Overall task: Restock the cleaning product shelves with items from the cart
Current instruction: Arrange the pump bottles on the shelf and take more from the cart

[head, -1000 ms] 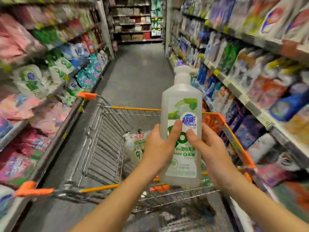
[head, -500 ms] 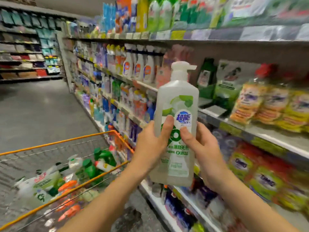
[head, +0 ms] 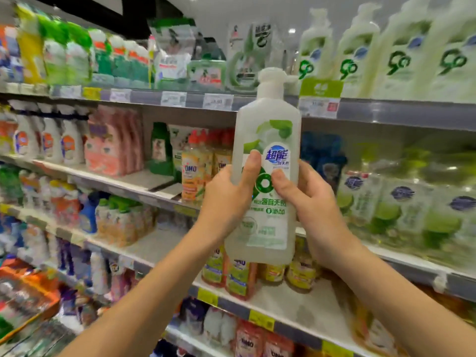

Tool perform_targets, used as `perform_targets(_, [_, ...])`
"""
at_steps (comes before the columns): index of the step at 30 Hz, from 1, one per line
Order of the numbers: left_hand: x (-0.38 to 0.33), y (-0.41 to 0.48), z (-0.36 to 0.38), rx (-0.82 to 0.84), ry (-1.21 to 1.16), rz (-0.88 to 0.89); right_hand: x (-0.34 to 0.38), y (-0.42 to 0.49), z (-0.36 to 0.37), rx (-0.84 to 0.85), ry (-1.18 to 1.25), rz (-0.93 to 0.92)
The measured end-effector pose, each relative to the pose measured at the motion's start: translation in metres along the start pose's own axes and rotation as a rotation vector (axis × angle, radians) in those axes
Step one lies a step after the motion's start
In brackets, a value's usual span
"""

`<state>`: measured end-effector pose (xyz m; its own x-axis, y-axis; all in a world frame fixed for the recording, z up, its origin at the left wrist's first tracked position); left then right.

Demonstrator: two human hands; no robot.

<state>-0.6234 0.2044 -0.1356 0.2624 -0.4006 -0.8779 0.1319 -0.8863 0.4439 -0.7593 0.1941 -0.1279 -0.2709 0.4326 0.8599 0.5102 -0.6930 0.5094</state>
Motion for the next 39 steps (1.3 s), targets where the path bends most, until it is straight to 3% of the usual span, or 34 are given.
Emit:
perform_targets(7, [-0.042, 0.080, 0.046, 0.137, 0.034, 0.123, 0.040, 0.036, -0.067, -0.128, -0.103, -0.102])
perform_targets(14, [-0.114, 0.181, 0.068, 0.320, -0.029, 0.356, 0.100, 0.110, -0.113, -0.251, -0.178, -0.247])
perform_targets(23, [-0.184, 0.310, 0.060, 0.193, 0.212, 0.512, 0.158, 0.227, -0.157, -0.245, -0.488, -0.345])
perform_targets(31, [-0.114, 0.358, 0.058, 0.251, 0.253, 0.320, 0.101, 0.273, -0.183, -0.164, -0.501, -0.104])
perform_targets(39, [-0.088, 0.363, 0.052, 0.305, 0.183, 0.323, 0.090, 0.280, -0.182, 0.154, -0.645, 0.103])
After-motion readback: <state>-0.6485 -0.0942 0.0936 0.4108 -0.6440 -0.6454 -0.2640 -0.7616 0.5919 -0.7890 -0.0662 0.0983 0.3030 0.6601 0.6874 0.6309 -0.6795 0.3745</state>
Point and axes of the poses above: each hand's wrist, its own y-axis towards the middle knuckle, its own z-axis out of the palm, x = y × z, the point moved 4 cm from there along y, towards the middle knuckle, and after that the axes turned 10 degrees about x, right-handed, at the moved point
